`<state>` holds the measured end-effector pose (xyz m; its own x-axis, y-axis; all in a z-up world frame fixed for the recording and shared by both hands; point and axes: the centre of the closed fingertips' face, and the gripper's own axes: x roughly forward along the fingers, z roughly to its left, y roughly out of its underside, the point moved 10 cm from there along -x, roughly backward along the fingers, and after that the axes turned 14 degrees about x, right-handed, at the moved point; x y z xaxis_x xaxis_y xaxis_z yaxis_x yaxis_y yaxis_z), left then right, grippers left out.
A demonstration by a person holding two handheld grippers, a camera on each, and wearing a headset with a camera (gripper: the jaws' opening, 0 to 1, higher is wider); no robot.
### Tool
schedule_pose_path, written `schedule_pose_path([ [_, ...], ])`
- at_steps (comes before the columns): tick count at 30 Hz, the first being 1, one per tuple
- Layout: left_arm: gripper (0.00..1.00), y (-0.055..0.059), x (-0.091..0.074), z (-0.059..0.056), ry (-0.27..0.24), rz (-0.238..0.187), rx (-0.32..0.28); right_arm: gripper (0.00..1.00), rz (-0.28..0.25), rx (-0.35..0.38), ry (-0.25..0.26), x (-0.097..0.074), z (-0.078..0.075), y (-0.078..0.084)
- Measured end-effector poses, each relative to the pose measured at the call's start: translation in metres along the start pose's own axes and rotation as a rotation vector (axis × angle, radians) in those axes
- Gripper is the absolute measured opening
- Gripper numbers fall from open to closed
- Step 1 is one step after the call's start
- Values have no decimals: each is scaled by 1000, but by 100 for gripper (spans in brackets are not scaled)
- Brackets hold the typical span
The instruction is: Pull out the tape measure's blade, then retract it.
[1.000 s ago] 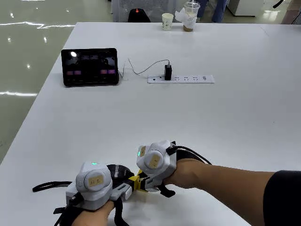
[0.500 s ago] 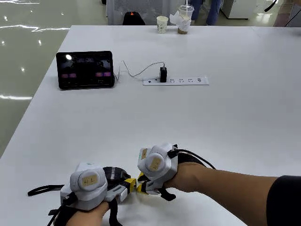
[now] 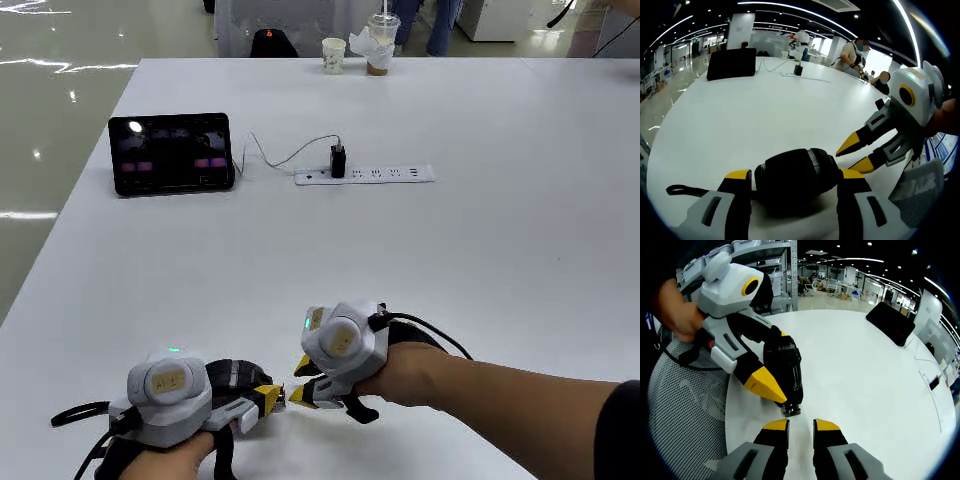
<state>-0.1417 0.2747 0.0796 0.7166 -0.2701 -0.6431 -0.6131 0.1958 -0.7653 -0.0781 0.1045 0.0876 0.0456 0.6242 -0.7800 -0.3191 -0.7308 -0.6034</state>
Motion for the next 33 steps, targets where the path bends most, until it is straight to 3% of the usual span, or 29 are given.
schedule_pose_path([
  [14, 90, -9, -20, 25, 65, -48, 26, 24, -122, 87, 73, -62, -13, 30],
  [18, 99, -9, -25, 29, 92, -39, 28, 27, -150, 131, 101, -82, -19, 42],
  [23, 99, -9, -30, 33, 143, -56, 72, 32, -184, 189, 132, -102, -22, 54],
  [28, 99, -6, -38, 36, 226, -47, 119, 38, -201, 226, 149, -119, -24, 67],
  [31, 99, -5, -45, 44, 204, -37, 209, 42, -221, 247, 155, -129, -25, 74],
  [33, 99, -5, -47, 49, 214, -47, 194, 45, -234, 266, 153, -135, -26, 78],
])
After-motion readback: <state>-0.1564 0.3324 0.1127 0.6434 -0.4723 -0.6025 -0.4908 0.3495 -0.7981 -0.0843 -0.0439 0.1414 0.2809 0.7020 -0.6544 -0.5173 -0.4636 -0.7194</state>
